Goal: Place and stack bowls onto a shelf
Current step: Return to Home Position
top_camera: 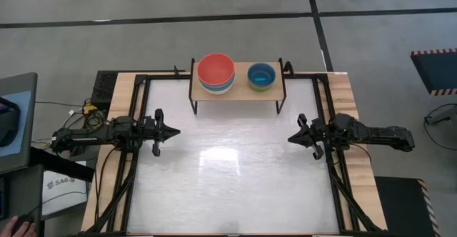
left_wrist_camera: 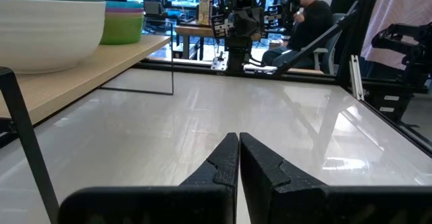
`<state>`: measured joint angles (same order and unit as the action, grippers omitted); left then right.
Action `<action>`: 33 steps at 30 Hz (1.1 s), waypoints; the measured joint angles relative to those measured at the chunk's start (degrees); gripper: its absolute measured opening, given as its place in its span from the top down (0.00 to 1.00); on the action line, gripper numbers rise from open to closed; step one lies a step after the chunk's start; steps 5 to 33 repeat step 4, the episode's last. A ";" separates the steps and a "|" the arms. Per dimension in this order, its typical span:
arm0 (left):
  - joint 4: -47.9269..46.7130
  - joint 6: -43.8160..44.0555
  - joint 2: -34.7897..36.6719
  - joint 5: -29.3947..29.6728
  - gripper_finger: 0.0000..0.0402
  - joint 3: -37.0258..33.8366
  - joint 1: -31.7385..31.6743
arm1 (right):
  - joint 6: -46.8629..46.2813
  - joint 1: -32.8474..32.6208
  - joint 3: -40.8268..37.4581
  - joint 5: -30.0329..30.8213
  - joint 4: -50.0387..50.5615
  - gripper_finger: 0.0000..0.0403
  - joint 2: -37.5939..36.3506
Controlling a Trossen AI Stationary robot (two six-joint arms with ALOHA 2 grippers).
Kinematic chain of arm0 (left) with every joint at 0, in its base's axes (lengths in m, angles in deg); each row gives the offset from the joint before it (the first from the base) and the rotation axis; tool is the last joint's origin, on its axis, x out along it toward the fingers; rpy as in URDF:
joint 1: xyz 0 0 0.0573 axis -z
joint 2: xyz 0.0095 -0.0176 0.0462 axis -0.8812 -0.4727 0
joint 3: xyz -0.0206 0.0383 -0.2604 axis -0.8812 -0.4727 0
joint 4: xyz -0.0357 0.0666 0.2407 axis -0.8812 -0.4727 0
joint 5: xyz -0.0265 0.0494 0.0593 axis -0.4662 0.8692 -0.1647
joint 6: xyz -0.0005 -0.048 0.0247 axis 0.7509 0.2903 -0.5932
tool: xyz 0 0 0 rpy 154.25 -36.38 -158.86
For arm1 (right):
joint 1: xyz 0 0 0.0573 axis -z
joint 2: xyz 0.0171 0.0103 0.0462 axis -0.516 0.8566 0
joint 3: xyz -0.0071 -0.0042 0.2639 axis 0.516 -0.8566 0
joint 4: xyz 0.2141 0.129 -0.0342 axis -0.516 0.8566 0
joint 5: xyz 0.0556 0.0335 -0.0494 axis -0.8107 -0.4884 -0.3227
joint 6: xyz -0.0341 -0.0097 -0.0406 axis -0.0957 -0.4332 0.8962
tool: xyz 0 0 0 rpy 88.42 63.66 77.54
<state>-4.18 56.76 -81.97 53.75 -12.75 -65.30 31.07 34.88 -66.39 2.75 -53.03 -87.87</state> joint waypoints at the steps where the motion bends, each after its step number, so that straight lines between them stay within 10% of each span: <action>1: 0.00 0.00 0.00 0.01 1.00 0.00 0.00 | 0.00 0.01 0.00 0.00 0.00 0.89 0.00; 33: 0.00 0.00 0.00 0.00 1.00 0.00 -0.02 | 0.00 0.00 0.01 0.00 0.00 0.89 0.00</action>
